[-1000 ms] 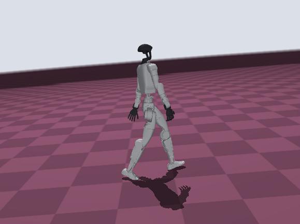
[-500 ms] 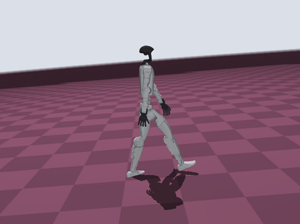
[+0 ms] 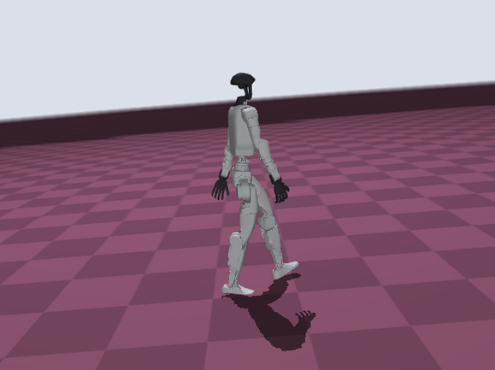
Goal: Walk run
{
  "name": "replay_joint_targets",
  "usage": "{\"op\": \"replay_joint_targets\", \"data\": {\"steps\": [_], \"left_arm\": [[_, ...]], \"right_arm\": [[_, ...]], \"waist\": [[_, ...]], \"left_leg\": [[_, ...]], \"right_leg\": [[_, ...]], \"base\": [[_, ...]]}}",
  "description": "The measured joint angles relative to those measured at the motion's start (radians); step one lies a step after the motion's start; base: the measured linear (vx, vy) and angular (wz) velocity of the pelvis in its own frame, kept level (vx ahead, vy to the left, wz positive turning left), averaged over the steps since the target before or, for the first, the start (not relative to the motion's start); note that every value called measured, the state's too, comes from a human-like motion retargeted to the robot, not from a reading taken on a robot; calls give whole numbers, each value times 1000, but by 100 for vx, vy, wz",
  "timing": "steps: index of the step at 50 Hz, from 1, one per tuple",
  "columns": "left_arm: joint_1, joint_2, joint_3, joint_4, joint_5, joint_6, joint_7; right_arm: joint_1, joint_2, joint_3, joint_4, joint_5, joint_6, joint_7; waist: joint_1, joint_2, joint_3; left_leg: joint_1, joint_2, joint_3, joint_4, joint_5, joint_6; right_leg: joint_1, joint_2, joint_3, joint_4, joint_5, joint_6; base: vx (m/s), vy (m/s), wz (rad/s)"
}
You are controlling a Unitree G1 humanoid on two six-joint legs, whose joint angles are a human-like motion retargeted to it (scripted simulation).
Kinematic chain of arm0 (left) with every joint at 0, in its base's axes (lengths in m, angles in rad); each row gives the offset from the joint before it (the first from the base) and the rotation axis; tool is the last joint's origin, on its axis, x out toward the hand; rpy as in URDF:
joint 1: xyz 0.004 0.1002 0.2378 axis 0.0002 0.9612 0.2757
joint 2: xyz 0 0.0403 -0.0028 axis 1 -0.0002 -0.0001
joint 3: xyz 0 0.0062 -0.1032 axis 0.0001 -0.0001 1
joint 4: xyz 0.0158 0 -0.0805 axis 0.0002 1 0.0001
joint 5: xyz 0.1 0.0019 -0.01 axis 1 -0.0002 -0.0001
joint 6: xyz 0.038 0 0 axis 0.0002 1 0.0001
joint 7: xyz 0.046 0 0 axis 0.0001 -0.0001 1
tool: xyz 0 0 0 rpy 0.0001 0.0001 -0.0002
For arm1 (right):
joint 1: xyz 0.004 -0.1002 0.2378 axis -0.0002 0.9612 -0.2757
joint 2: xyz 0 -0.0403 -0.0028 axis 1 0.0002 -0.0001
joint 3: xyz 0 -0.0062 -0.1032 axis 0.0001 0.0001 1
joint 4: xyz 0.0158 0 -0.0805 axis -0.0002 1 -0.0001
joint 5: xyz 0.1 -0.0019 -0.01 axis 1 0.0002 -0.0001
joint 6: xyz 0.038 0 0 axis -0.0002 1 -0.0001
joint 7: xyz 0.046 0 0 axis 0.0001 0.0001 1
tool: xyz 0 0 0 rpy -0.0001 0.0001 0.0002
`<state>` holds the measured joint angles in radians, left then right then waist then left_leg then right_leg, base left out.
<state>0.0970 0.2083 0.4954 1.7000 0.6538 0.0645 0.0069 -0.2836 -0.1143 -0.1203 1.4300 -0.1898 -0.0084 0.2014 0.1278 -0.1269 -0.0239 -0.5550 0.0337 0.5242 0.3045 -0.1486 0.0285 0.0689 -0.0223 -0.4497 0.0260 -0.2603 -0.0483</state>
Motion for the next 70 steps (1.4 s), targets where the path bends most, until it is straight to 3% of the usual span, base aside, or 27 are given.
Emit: {"op": "replay_joint_targets", "data": {"steps": [5,8,10,12,14,15,17,21,24,29,33,35,37,39,41,43,45,48,50,54,58,60,65,67,68,70], "left_arm": [[18,20,-1,0,1,7,-6],[12,13,5,0,-20,-30,46],[-6,7,11,0,-34,-56,66],[-33,6,2,0,-61,-89,93],[-77,23,-50,0,-96,-125,104],[-103,33,-84,-1,-115,-141,101],[-166,47,-132,-10,-138,-147,83],[-277,80,-190,-88,-136,-125,27],[-342,108,-235,-174,-133,-152,1],[-434,165,-299,-299,-142,-194,-5],[-467,173,-320,-360,-156,-199,-11],[-454,152,-311,-369,-159,-199,-11],[-412,125,-300,-358,-152,-195,-26],[-345,91,-278,-344,-114,-176,-44],[-276,47,-251,-317,-63,-161,-34],[-217,22,-231,-268,-24,-140,-20],[-177,16,-242,-207,2,-107,-20],[-123,-5,-192,-142,45,-73,6],[-86,-19,-122,-103,50,-61,18],[-12,-33,-19,-19,-54,-18,-15],[39,-42,-12,0,-167,64,-100],[44,-48,-21,0,-151,66,-137],[8,-52,-68,-40,-26,18,-107],[-7,-39,-98,-47,0,19,-77],[-23,-28,-113,-43,7,29,-60],[-50,-10,-146,-40,3,48,-28]], "right_arm": [[-50,-4,-10,-14,-6,1,13],[-5,16,-35,-9,-48,21,31],[48,34,-35,1,-70,17,43],[99,56,-15,25,-66,3,22],[136,59,-5,54,-60,-9,10],[149,55,0,69,-58,-18,4],[172,52,4,86,-73,-43,-31],[222,61,-31,107,-81,-68,-93],[273,75,-74,87,-65,-42,-41],[332,104,-148,49,-54,30,96],[340,107,-170,46,-41,59,88],[331,103,-185,52,-54,80,71],[332,95,-188,55,-52,95,53],[337,84,-172,64,-21,97,52],[330,83,-168,66,4,102,53],[321,84,-141,60,25,100,65],[298,81,-120,54,41,93,76],[241,83,-94,32,14,93,31],[196,76,-59,15,-14,83,9],[116,40,-10,-29,-81,14,52],[35,21,-18,-81,-55,-58,108],[9,21,-23,-102,1,-74,116],[16,34,-26,-132,74,-64,138],[53,34,-22,-115,48,-56,146],[71,38,-20,-98,23,-48,139],[111,53,-7,-55,-32,-30,110]], "waist": [[43,3,-15],[48,19,-43],[49,30,-51],[27,53,-54],[5,105,-45],[-1,132,-36],[-20,151,-14],[-109,109,1],[-177,97,-6],[-278,64,-17],[-319,65,-56],[-321,82,-77],[-328,91,-93],[-344,99,-99],[-340,76,-107],[-291,10,-112],[-257,-52,-95],[-203,-95,-61],[-175,-80,-48],[-106,-26,-34],[-37,23,-6],[-5,28,-7],[28,35,-30],[49,46,-35],[60,54,-31],[42,83,-37]], "left_leg": [[-118,-5,-83,-107,5,16],[-81,16,-24,-30,86,67],[-68,13,-158,19,124,63],[-19,38,-202,68,67,69],[67,94,-183,71,9,62],[118,140,-135,67,-15,54],[211,150,-106,28,-43,31],[371,36,-52,-132,-38,6],[458,-25,-53,-202,-53,-10],[604,-116,-120,-272,-98,-15],[685,-107,-127,-275,-111,-94],[710,-92,-162,-252,-78,-141],[750,-96,-160,-218,16,-176],[782,-74,-97,-151,192,-181],[776,-69,-23,-33,390,-147],[751,-95,68,129,486,-87],[685,-68,94,323,391,-41],[541,7,145,476,251,1],[423,42,125,489,171,-8],[212,49,94,309,99,-19],[56,34,25,58,55,-35],[-10,12,-48,-47,36,-40],[-47,-20,-97,-59,96,38],[-14,22,-42,-12,137,47],[-24,23,-151,39,125,44],[22,54,-223,103,40,39]], "right_leg": [[96,18,26,11,3,66],[149,26,39,62,136,116],[168,20,38,131,319,99],[134,-7,-8,278,537,38],[98,-29,-123,471,627,-36],[79,-48,-181,570,617,-82],[-33,-91,-163,752,515,-98],[-331,-169,-89,930,381,-41],[-478,-173,-107,803,282,-30],[-631,-117,-79,332,148,-20],[-704,-67,-122,127,89,5],[-708,-42,-118,158,120,-99],[-697,-42,-119,211,218,-152],[-679,-75,-40,306,208,-144],[-631,-106,43,353,145,-139],[-524,-162,-4,329,100,-138],[-426,-221,-39,309,76,-114],[-304,-207,-10,245,63,-81],[-214,-170,-97,170,69,-71],[-84,-51,-73,60,59,-42],[44,29,-49,-5,33,3],[87,34,-25,-11,20,28],[151,23,30,51,92,111],[173,25,55,115,230,121],[172,24,66,162,336,99],[137,8,36,316,549,51]], "base": [[117,-8,-33],[128,0,-21],[147,1,-42],[94,-6,-16],[107,-2,0],[90,1,-24],[75,1,-35],[100,-2,32],[77,-11,77],[96,-26,89],[101,-37,53],[127,-42,16],[101,-19,18],[133,-28,56],[116,-26,23],[101,-31,-68],[102,-32,-8],[79,-21,9],[89,-23,-15],[89,-21,-42],[75,-12,-63],[93,-8,-67],[105,0,-40],[123,-5,-64],[102,-8,-69],[117,-5,-33]]}}
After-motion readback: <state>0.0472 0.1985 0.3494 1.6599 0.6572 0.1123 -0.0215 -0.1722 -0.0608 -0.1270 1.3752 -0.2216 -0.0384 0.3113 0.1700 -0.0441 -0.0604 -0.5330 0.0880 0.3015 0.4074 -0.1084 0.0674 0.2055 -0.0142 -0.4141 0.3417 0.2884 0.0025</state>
